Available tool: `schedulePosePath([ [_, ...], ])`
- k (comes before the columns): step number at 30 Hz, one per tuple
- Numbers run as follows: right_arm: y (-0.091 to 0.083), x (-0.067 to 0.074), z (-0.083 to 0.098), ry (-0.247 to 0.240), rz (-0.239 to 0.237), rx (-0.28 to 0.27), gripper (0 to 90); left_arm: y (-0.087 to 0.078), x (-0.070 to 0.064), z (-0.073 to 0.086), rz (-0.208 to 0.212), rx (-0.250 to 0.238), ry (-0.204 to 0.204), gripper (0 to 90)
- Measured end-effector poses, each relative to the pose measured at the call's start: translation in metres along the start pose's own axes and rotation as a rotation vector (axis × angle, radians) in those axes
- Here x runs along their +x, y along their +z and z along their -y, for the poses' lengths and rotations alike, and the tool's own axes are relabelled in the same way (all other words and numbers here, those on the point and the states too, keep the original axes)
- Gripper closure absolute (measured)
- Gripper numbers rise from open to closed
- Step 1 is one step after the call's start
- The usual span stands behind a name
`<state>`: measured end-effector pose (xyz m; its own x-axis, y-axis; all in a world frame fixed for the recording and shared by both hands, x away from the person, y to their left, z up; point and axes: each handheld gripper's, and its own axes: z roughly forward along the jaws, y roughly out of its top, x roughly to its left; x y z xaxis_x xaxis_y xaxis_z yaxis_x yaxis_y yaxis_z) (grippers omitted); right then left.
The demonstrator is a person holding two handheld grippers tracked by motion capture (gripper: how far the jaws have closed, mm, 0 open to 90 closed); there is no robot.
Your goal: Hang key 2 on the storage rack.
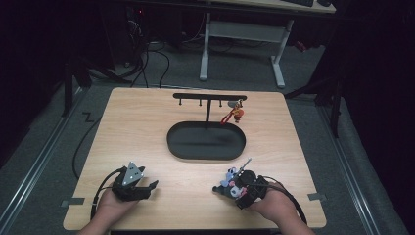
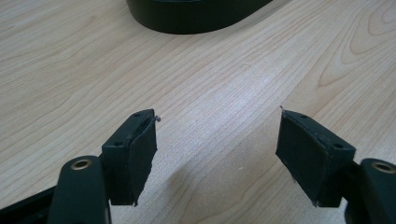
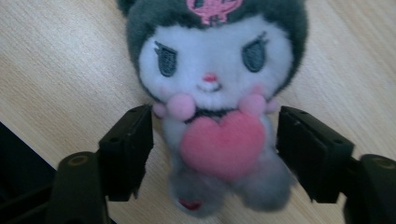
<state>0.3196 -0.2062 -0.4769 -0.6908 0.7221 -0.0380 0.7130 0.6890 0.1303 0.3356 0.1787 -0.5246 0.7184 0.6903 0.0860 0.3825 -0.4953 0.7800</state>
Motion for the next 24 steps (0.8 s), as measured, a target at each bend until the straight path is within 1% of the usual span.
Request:
schedulePosePath([
  [2, 0.003, 0.002, -0.001, -0.001, -0.004, 0.006, 32.3, -0.001, 0.0, 0.0, 0.0, 0.0, 0.002, 29.1],
  [4, 0.005, 0.004, -0.002, -0.019, 0.005, 0.014, 36.4, -0.001, 0.0, 0.0, 0.0, -0.001, 0.003, 29.1],
  [8, 0.007, 0.008, -0.004, -0.038, 0.002, 0.034, 41.7, -0.001, 0.0, 0.0, 0.001, -0.002, 0.002, 29.1],
  [10, 0.008, 0.008, -0.005, -0.023, -0.017, 0.042, 43.4, 0.0, 0.0, 0.0, 0.001, -0.002, 0.002, 29.1],
  [16, 0.01, 0.007, -0.007, 0.003, -0.038, 0.061, 45.3, 0.001, -0.001, -0.001, 0.004, 0.0, 0.006, 29.1],
  [24, 0.013, 0.008, -0.009, -0.004, -0.029, 0.086, 46.4, 0.0, -0.001, -0.001, 0.006, 0.0, 0.008, 29.2],
])
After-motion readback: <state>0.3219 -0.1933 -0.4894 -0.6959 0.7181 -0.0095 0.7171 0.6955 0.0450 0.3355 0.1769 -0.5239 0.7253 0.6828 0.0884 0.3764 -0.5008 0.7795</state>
